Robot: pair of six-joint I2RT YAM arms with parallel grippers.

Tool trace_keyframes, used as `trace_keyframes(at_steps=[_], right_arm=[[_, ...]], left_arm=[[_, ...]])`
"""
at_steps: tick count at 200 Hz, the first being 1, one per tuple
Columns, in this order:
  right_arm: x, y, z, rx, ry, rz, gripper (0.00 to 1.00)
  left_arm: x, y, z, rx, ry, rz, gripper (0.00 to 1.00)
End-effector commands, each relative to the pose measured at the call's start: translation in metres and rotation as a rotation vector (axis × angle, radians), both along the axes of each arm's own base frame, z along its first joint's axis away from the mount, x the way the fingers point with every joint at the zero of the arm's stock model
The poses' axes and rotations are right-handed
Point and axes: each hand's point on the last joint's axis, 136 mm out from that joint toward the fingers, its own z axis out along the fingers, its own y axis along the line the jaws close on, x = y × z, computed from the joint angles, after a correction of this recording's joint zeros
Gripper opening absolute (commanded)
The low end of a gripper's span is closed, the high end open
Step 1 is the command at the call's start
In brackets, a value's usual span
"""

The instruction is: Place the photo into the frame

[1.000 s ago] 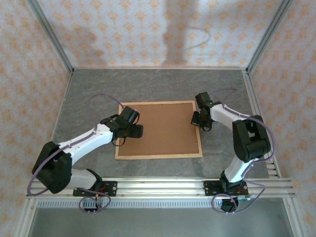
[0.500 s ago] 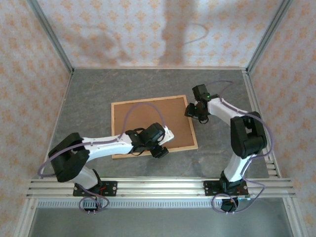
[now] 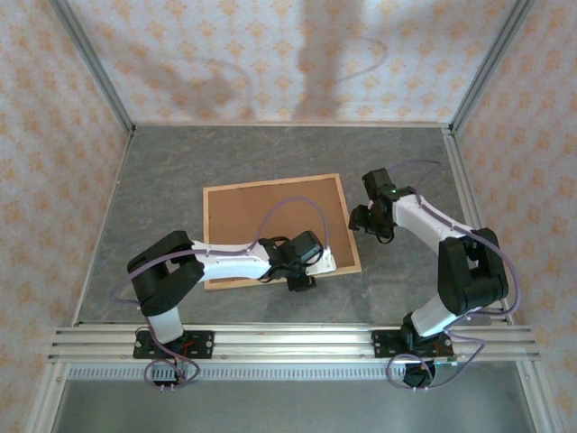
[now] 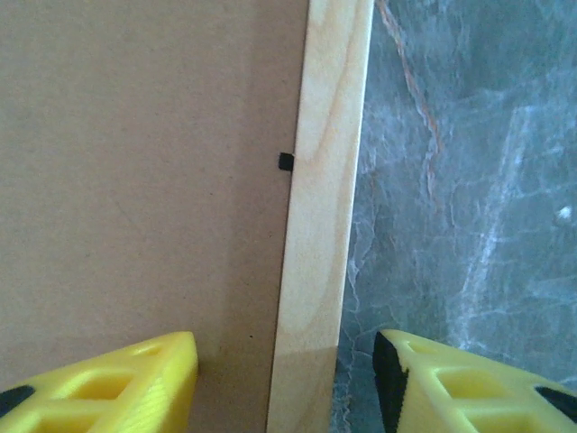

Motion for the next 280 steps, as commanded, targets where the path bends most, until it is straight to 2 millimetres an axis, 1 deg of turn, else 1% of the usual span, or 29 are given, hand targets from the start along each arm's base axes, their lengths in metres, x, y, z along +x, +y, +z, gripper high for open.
trace_keyframes(at_steps=[1, 26, 57, 80, 101, 128, 157, 181, 214, 229, 259, 280], right_arm=[[-0.013, -0.008, 0.002, -0.03, 0.016, 0.004, 0.65], [-0.022, -0.006, -0.001, -0.008, 0.037, 0.013, 0.65], [-0.038, 0.002, -0.006, 0.053, 0.071, 0.039, 0.67], [-0.049, 0.014, -0.008, 0.144, 0.086, 0.057, 0.7], [-0.056, 0.029, -0.007, 0.251, 0.089, 0.067, 0.74], [-0.061, 0.038, -0.01, 0.318, 0.094, 0.064, 0.76], [-0.061, 0.046, -0.014, 0.379, 0.087, 0.054, 0.76], [-0.06, 0.053, -0.015, 0.424, 0.077, 0.044, 0.76], [-0.054, 0.055, -0.012, 0.457, 0.051, 0.015, 0.7], [-0.051, 0.054, -0.011, 0.463, 0.042, 0.001, 0.63], [-0.049, 0.052, -0.009, 0.465, 0.029, -0.02, 0.42], [-0.048, 0.051, -0.008, 0.463, 0.029, -0.028, 0.33]], left_arm=[[-0.002, 0.005, -0.009, 0.064, 0.009, -0.043, 0.48], [-0.003, 0.008, -0.015, 0.08, 0.011, -0.049, 0.35], [-0.005, 0.005, -0.011, 0.045, 0.013, -0.058, 0.15], [-0.002, -0.001, 0.001, 0.003, 0.006, -0.056, 0.06], [0.006, -0.007, 0.018, -0.073, 0.004, -0.031, 0.02], [0.013, -0.014, 0.044, -0.181, 0.007, -0.002, 0.01], [0.018, -0.017, 0.061, -0.259, 0.004, 0.017, 0.01], [0.022, -0.015, 0.065, -0.292, 0.001, 0.037, 0.01], [0.023, -0.011, 0.055, -0.283, 0.008, 0.052, 0.03], [0.023, -0.01, 0.052, -0.276, 0.01, 0.059, 0.05], [0.024, -0.007, 0.046, -0.258, 0.006, 0.067, 0.09], [0.025, -0.004, 0.042, -0.245, 0.002, 0.073, 0.14]])
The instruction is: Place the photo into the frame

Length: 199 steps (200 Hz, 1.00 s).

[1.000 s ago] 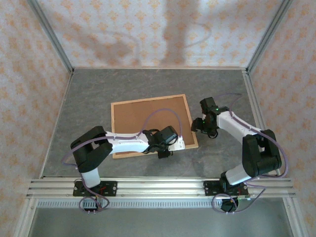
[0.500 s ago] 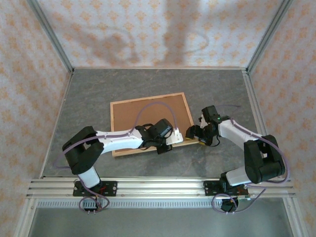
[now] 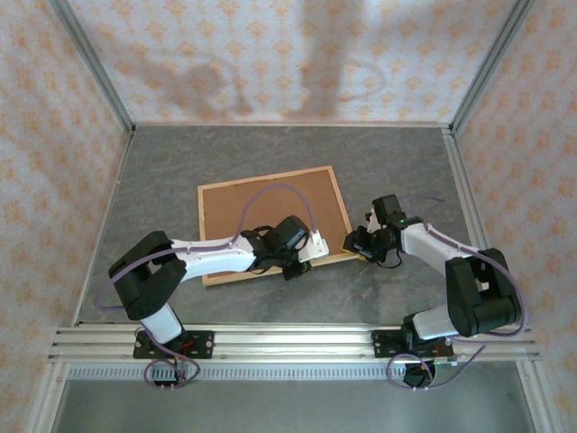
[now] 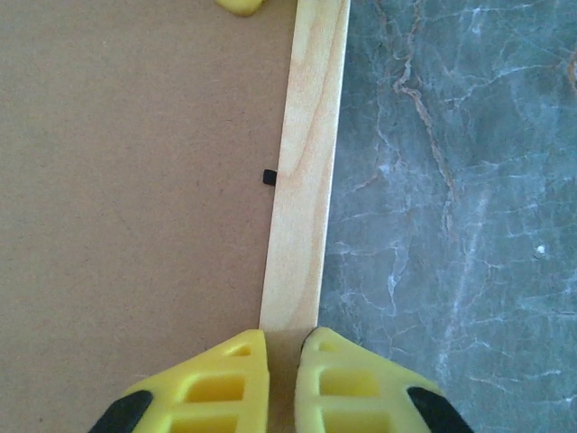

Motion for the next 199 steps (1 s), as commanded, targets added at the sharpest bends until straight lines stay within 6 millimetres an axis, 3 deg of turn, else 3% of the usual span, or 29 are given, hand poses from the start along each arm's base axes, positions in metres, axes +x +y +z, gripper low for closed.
trace_keyframes(at_steps=[1, 17, 35, 57, 89, 156, 199], right_arm=[[0.007, 0.005, 0.012, 0.032, -0.035, -0.03, 0.32], [0.007, 0.004, 0.012, 0.029, -0.03, -0.036, 0.29], [0.006, 0.003, 0.011, 0.025, -0.019, -0.044, 0.27], [0.006, 0.002, 0.013, 0.014, -0.007, -0.051, 0.25], [0.005, 0.0, 0.016, 0.002, 0.023, -0.058, 0.25], [0.005, 0.006, 0.026, 0.022, 0.071, -0.053, 0.24], [0.006, 0.007, 0.028, 0.022, 0.082, -0.053, 0.23]], left_arm=[[0.006, -0.009, 0.011, -0.056, -0.039, 0.01, 0.14], [0.006, -0.008, 0.01, -0.046, -0.044, 0.013, 0.24], [0.008, -0.002, 0.01, -0.02, -0.071, 0.027, 0.45], [0.009, 0.004, 0.011, 0.031, -0.157, 0.031, 0.61], [0.017, 0.017, 0.004, 0.185, -0.315, 0.039, 0.74], [0.045, 0.035, 0.002, 0.456, -0.601, 0.113, 0.74], [0.056, 0.038, 0.017, 0.487, -0.725, 0.165, 0.59]])
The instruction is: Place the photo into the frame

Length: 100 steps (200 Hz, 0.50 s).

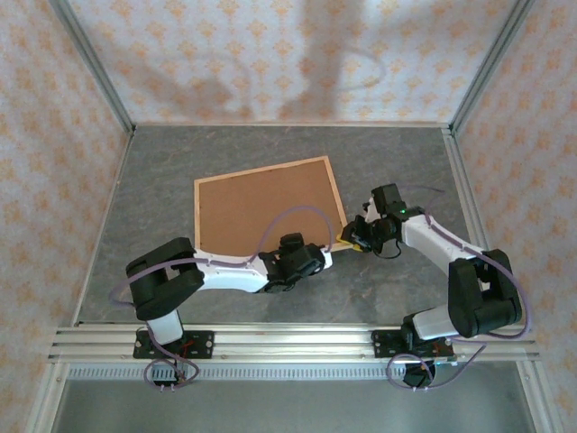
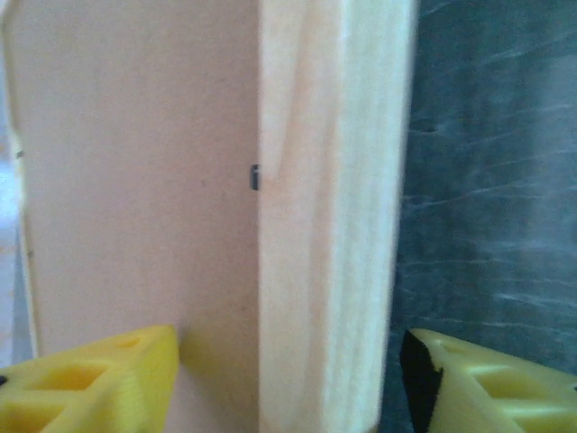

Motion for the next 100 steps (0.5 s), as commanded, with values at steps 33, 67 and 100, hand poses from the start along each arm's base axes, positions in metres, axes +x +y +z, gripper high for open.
trace_keyframes(at_steps=[33, 67, 100], right_arm=[[-0.005, -0.009, -0.003, -0.06, 0.071, -0.042, 0.24], [0.005, -0.015, 0.011, -0.104, 0.031, -0.031, 0.38], [0.031, -0.034, 0.059, -0.169, -0.097, -0.05, 0.64]], left_arm=[[0.022, 0.012, 0.031, 0.05, -0.221, 0.079, 0.38], [0.028, 0.015, 0.054, 0.042, -0.292, 0.106, 0.21], [0.037, 0.02, 0.092, 0.0, -0.369, 0.155, 0.08]])
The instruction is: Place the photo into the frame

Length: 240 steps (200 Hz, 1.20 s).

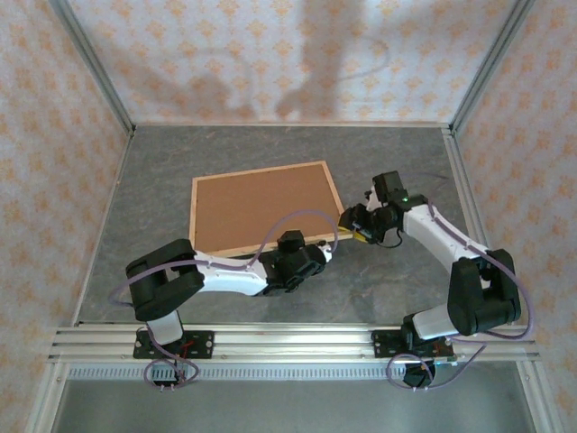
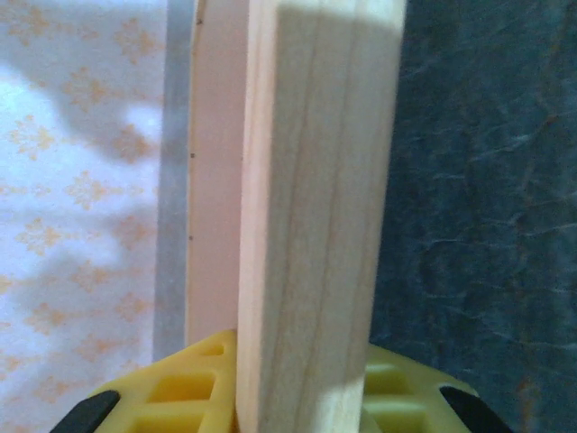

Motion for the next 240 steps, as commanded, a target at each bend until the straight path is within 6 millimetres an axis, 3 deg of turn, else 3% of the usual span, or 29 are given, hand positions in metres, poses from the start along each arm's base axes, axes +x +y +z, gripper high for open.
trace_keyframes(at_steps=[1, 26, 53, 78, 120, 172, 203, 240], right_arm=[[0.009, -0.028, 0.03, -0.115, -0.061, -0.031, 0.64], [0.039, -0.054, 0.097, -0.164, -0.255, -0.122, 0.68], [0.059, -0.083, 0.165, -0.265, -0.498, -0.257, 0.71], [0.066, -0.092, 0.198, -0.282, -0.619, -0.313, 0.71], [0.076, -0.086, 0.197, -0.255, -0.635, -0.301, 0.72], [0.08, -0.081, 0.18, -0.243, -0.608, -0.275, 0.72], [0.081, -0.074, 0.166, -0.228, -0.567, -0.24, 0.72], [0.081, -0.072, 0.153, -0.229, -0.54, -0.227, 0.72]], left_arm=[[0.017, 0.01, 0.058, -0.126, -0.142, 0.103, 0.08], [0.029, 0.02, 0.099, -0.214, -0.17, 0.154, 0.0], [0.044, 0.037, 0.166, -0.386, -0.214, 0.227, 0.0], [0.052, 0.057, 0.239, -0.575, -0.224, 0.27, 0.0], [0.06, 0.086, 0.336, -0.934, -0.142, 0.274, 0.0], [0.066, 0.093, 0.416, -1.288, -0.051, 0.205, 0.0], [0.083, 0.103, 0.438, -1.589, 0.079, 0.184, 0.0], [0.106, 0.121, 0.439, -1.869, 0.193, 0.197, 0.0]])
